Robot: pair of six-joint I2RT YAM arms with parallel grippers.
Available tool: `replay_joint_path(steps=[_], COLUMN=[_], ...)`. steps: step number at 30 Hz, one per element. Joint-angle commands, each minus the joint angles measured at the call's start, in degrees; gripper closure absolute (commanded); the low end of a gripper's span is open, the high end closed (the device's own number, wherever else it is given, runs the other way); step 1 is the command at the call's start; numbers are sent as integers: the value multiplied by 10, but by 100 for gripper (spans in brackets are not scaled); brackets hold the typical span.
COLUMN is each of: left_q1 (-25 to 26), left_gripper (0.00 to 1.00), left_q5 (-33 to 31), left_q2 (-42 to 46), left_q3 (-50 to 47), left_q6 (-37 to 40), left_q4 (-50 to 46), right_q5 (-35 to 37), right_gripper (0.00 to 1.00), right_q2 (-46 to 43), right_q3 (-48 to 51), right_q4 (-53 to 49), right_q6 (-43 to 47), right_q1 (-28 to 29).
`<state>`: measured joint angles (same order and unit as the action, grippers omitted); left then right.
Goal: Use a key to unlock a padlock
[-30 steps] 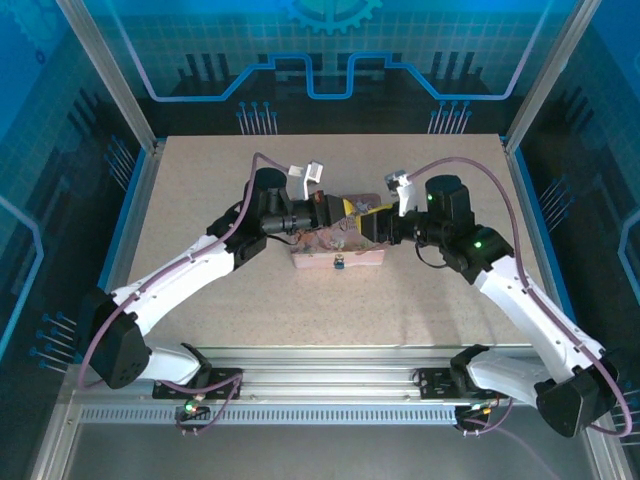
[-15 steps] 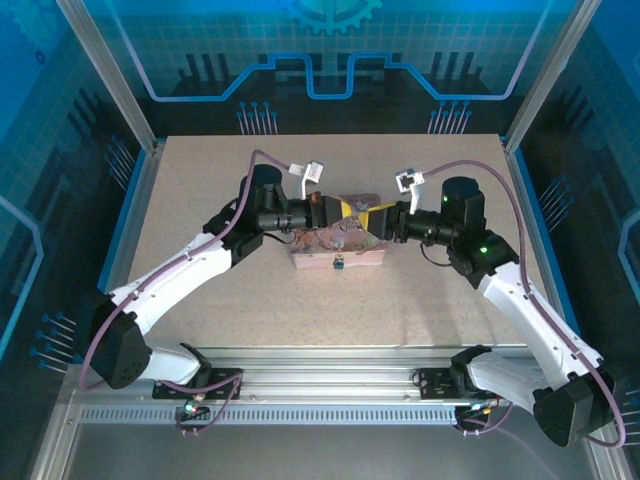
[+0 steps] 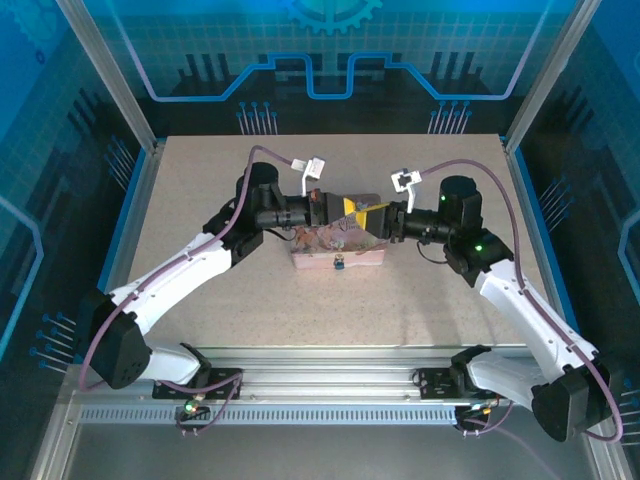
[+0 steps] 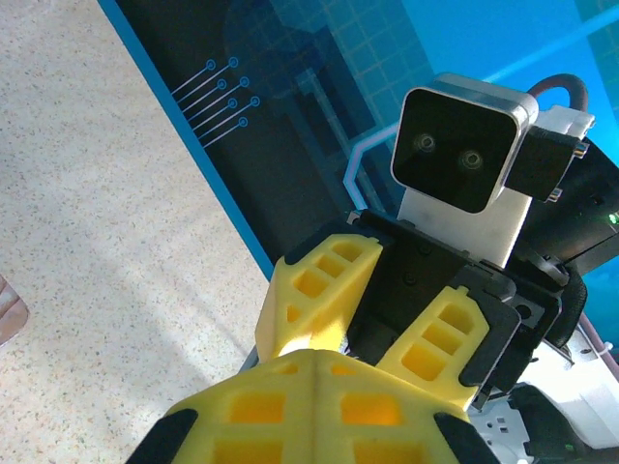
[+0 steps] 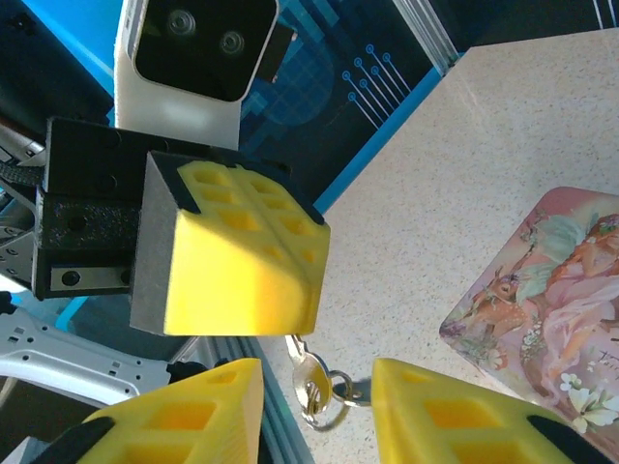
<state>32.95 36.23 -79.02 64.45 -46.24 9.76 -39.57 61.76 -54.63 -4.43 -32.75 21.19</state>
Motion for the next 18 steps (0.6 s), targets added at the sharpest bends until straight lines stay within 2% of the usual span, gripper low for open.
replay_joint_path(steps=[1, 5, 11, 17, 18], left_q1=[3, 4, 4, 4, 4], left_gripper=[100, 100, 100, 100, 97], left_q5=[19, 17, 17, 13, 8], left_q2=[13, 13, 14, 14, 14], left_q3=[4, 2, 2, 3, 3], left_q6=[-6, -8, -7, -5, -7], left_q4=[26, 28, 30, 27, 24], right_q5=[-17, -17, -17, -12, -7], right_gripper=[75, 80, 97, 100, 100], right_q2=[3, 0, -6, -13, -14], right_q3=[4, 4, 10, 11, 9], right_q4=[20, 20, 15, 7, 1], right_q6=[0, 0, 6, 17, 22], right_q1=[-3, -2, -3, -3, -2])
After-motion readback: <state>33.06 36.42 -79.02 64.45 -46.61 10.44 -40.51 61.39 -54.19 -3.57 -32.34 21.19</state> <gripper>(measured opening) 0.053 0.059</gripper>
